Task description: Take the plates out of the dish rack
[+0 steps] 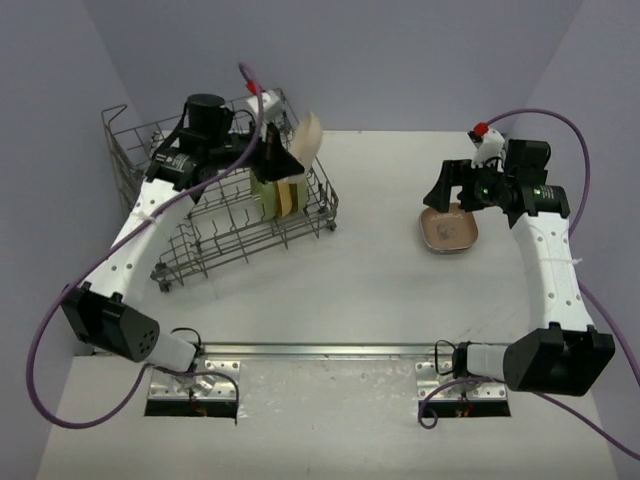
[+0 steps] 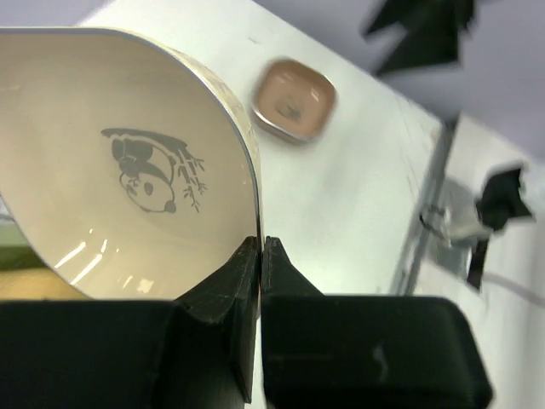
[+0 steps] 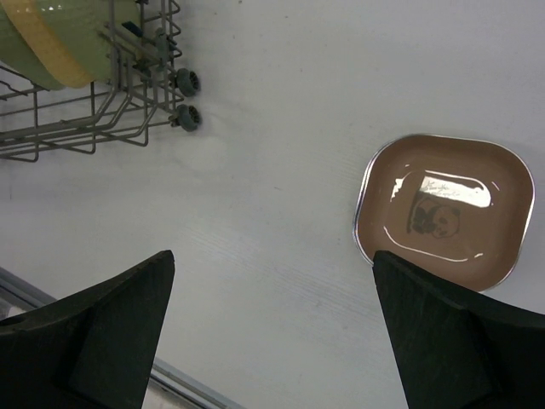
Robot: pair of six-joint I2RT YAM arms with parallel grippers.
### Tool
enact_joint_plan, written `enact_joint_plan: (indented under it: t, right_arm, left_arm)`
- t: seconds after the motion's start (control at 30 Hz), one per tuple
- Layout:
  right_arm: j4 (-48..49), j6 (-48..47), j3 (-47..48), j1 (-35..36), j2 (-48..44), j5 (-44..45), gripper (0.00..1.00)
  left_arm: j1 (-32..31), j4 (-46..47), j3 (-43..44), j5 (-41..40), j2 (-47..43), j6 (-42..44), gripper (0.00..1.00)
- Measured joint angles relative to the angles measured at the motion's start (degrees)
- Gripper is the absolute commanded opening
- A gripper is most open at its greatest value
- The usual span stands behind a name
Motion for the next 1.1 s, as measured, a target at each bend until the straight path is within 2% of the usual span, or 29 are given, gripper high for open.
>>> enact_joint_plan:
  t: [0.17,0.3,0.37,0.53,0.63,0.83,1.1]
  right_arm:
    - [-2.94,0.63,3.25,0.01,-0.18,-2.87,0.95]
    - [-5.19,1.92,4.24,0.49,-0.54,-5.09,0.88]
    - [-6.35,2.81,4.13,1.25,-0.89,-5.68,0.87]
    - [-5.9,5.04,-2.0,9.34,-4.61,-4.8,0.85]
    - [-5.97,5.56,-6.17,15.07,-5.81,-4.63,0.83]
    - [-4.61,0.85,-8.94,23.68,-5.39,-2.68,0.8]
    - [-3.24,-6.12,-8.14,29.72,-2.22,-0.23,0.62]
  left_arm:
    - [-23.9,-11.11,-5.42,-22.61,-8.01,21.43,0.0]
    - [-42.87,-13.99,-15.38,-41.37,-12.03,34.52,0.0]
    - [-49.13,-15.63,-19.47,-48.43,-12.32,39.31,0.0]
    - [-54.03,-17.33,-25.09,-61.21,-11.65,47.26,0.0]
    - [-56.18,-17.02,-26.89,-64.97,-11.65,50.28,0.0]
    - [-61.96,-16.65,-28.94,-65.83,-11.65,53.02,0.0]
    - [-67.65,-16.07,-29.07,-64.9,-11.57,53.62,0.0]
